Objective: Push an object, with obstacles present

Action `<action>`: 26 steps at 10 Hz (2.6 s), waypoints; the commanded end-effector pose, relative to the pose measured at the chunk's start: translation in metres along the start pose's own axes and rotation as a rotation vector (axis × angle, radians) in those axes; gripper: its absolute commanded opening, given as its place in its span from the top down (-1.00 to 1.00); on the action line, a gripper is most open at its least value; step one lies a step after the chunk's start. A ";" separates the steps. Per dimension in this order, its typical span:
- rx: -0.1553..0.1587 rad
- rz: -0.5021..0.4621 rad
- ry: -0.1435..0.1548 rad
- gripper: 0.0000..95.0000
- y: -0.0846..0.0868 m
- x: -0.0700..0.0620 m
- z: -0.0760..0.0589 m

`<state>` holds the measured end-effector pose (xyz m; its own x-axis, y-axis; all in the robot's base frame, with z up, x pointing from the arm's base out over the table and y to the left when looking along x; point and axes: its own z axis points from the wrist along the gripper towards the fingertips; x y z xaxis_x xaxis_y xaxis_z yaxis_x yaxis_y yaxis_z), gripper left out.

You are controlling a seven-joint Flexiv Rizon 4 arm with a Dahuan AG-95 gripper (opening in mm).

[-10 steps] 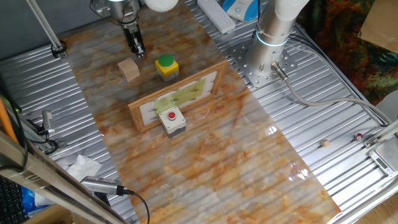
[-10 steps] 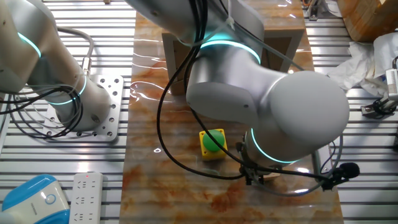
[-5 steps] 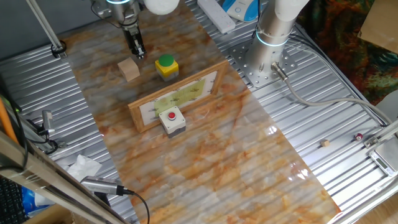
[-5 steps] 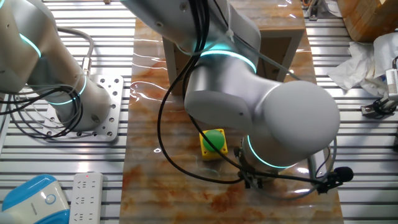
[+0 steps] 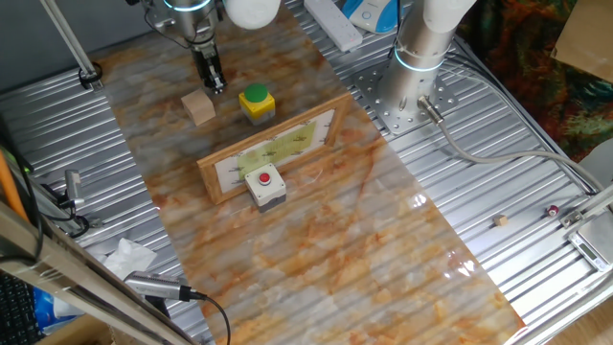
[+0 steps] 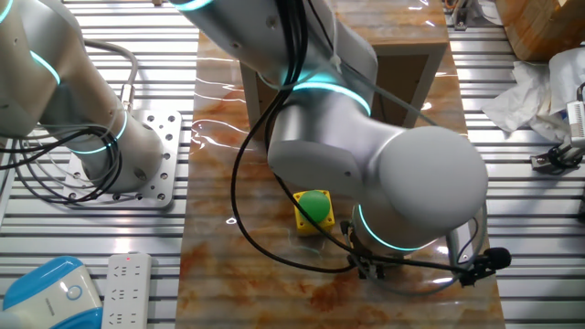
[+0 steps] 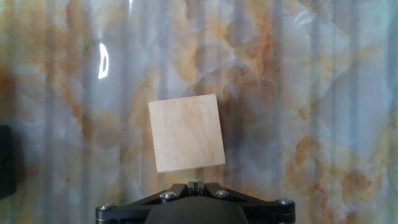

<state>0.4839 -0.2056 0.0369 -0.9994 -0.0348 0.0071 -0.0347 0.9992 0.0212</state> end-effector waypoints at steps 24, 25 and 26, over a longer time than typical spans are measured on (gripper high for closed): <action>0.022 -0.062 -0.009 1.00 0.001 -0.037 -0.001; 0.021 -0.064 -0.009 1.00 0.000 -0.040 -0.002; 0.020 -0.066 -0.011 1.00 0.000 -0.043 -0.002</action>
<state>0.5285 -0.2053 0.0393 -0.9949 -0.1004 -0.0053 -0.1004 0.9949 -0.0018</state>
